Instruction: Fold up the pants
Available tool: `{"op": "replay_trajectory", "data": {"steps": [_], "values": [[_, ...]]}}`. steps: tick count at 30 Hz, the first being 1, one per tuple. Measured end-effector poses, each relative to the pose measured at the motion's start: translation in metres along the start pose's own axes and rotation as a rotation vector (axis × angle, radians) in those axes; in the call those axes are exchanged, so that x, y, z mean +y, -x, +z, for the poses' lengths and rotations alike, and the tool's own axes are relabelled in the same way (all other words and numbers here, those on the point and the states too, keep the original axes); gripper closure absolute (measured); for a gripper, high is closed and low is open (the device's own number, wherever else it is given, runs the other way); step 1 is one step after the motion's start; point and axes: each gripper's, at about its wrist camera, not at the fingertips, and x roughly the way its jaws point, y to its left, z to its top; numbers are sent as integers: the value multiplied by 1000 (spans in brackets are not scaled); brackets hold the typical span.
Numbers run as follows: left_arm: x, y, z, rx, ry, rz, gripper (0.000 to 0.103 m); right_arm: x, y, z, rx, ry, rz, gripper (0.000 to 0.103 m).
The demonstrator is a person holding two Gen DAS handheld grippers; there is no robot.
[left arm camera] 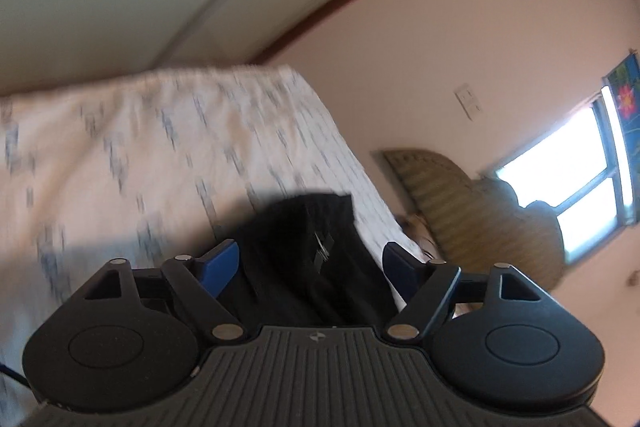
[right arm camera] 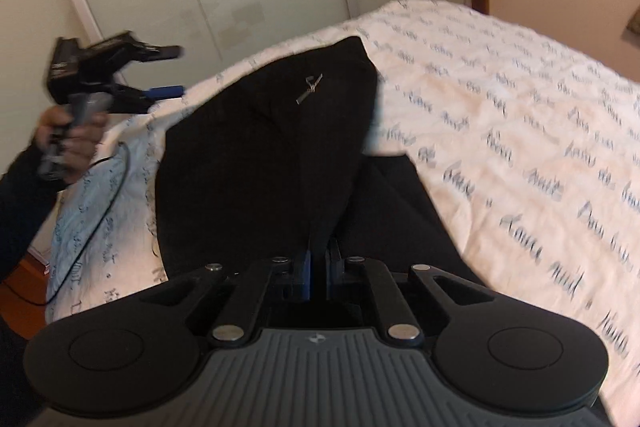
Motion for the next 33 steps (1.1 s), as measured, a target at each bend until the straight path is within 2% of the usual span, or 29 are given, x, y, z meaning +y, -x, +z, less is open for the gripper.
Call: {"op": "replay_trajectory", "data": {"steps": [1, 3, 5, 8, 11, 13, 14, 16, 17, 20, 23, 25, 28, 33], "values": [[-5, 3, -7, 38, 3, -21, 21, 3, -5, -4, 13, 2, -15, 97], [-23, 0, -14, 91, -63, -32, 19, 13, -13, -10, 33, 37, -67, 97], [-47, -13, -17, 140, -179, 13, 18, 30, -23, -17, 51, 88, -103, 97], [-82, -38, -18, 192, -313, 40, 18, 66, -35, -28, 79, 249, -223, 97], [-113, -63, -12, 222, -370, -2, 17, 91, -42, -46, 91, 345, -283, 97], [-128, -90, -13, 264, -366, -39, 13, 98, -44, -55, 80, 341, -293, 97], [-135, -108, -11, 289, -369, -26, 13, 98, -44, -57, 70, 324, -297, 97], [-153, -145, -5, 345, -436, 30, 13, 96, -48, -63, 51, 294, -299, 96], [-158, -169, 1, 399, -436, 67, 13, 95, -48, -63, 44, 277, -295, 96], [-152, -236, 17, 605, -344, 247, 17, 91, -49, -62, 38, 266, -288, 96], [-150, -283, 22, 649, -470, 492, 18, 90, -47, -63, 37, 285, -286, 95], [-151, -307, 18, 683, -573, 611, 19, 89, -46, -64, 31, 289, -277, 95], [-153, -324, 6, 718, -635, 694, 20, 85, -45, -67, 11, 281, -252, 95], [-162, -343, -13, 729, -680, 725, 17, 77, -42, -70, -19, 270, -214, 95]]}}
